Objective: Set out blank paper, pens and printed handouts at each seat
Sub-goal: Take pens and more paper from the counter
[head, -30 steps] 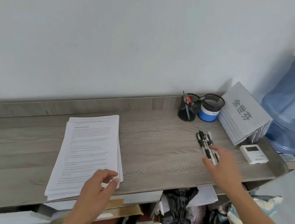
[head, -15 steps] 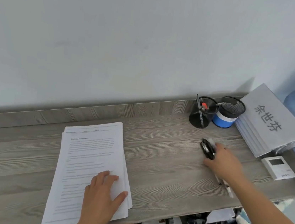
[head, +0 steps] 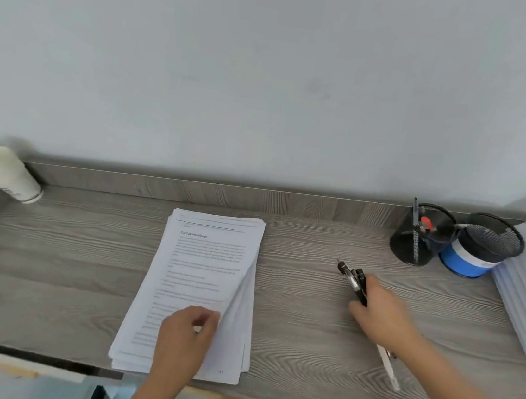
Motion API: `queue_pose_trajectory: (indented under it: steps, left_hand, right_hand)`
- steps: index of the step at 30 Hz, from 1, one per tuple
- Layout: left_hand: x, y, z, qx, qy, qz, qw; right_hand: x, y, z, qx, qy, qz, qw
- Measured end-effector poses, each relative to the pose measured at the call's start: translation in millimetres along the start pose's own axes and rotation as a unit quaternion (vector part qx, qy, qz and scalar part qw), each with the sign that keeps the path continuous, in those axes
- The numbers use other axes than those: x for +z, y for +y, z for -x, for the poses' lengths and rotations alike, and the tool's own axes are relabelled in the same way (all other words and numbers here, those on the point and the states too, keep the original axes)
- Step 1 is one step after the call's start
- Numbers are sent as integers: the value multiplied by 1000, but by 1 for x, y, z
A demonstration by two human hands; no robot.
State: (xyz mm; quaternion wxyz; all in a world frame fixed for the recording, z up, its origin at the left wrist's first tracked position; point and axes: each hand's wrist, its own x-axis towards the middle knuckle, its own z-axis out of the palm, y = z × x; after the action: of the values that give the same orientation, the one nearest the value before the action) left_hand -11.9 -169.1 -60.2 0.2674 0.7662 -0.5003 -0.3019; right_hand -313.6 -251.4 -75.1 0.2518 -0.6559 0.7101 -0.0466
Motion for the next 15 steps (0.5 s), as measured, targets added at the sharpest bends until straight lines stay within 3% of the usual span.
queue_pose_trajectory:
  steps: [3, 6, 11, 15]
  left_hand:
    - [-17, -4, -2, -86, 39, 133, 987]
    - [-34, -4, -2, -144, 71, 229, 960]
    - [-53, -15, -5, -167, 106, 251, 947]
    - [-53, -20, -8, -148, 78, 257, 952]
  right_hand:
    - [8, -11, -8, 7, -31, -163, 986]
    - [24, -32, -16, -9, -65, -242, 968]
    - [39, -72, -13, -31, -117, -327, 937]
    - [45, -105, -14, -18, -123, -391, 912]
